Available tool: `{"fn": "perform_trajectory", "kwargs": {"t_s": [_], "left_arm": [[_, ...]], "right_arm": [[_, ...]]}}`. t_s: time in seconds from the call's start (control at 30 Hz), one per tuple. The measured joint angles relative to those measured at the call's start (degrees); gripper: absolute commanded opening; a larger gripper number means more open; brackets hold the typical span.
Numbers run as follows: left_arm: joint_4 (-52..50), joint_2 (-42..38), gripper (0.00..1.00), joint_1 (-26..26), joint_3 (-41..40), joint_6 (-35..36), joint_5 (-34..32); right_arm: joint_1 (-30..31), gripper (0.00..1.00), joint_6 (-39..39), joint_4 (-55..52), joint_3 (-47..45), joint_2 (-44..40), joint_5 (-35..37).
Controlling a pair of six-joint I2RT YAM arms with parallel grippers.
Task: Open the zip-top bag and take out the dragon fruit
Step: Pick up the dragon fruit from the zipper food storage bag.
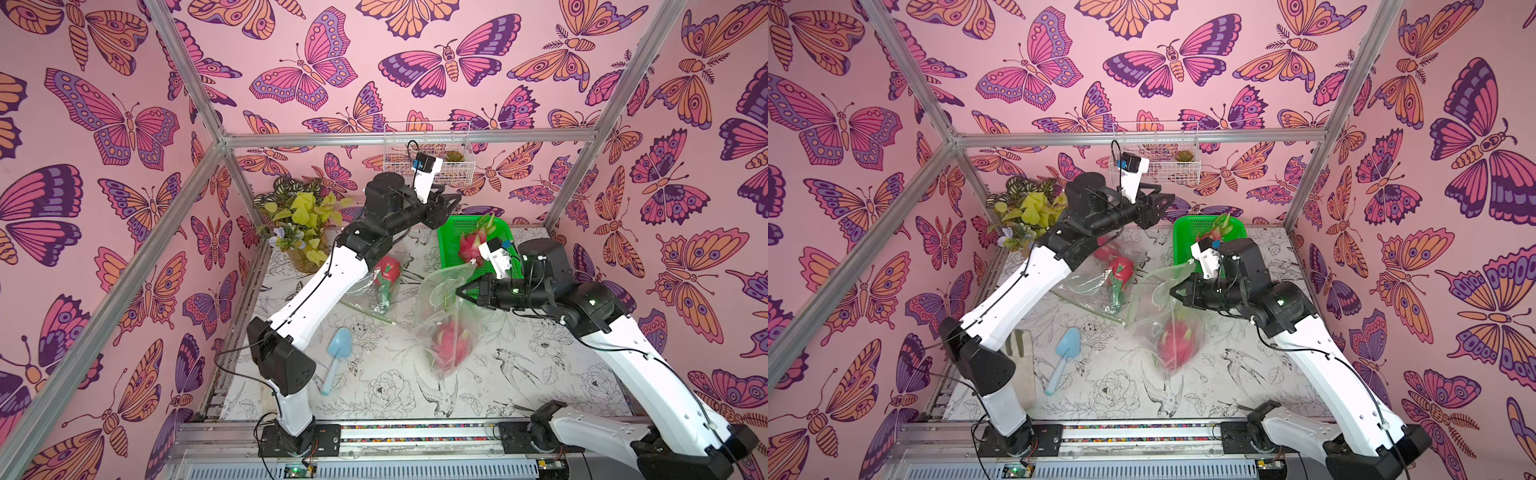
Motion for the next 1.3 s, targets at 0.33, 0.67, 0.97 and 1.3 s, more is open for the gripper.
{"fn": "perform_trajectory", "kwargs": {"t_s": [0.33,0.67,0.97,1.3], "left_arm": [[-20.1,-12.4,0.40,-1.6,-7.8,-1.4,3.2],[-32.9,-13.5,0.31,-2.3,-11.3,-4.7,1.8],[-40.0,-13.6,0.24,-2.7,-11.4,-5.9,-0.2],[-50.4,-8.3,0.20,-3.5,-9.0,-5.9,-6.8]], "right_arm": [[0.0,0.00,-1.4,2.5,2.0,5.6,-3.5],[0.0,0.00,-0.9,6.9,2.1,7.9,-6.3],[0.0,0.00,-0.9,9.2,2.1,9.5,-7.7],[0.0,0.00,-1.0,10.6,2.1,10.7,-8.2]]}}
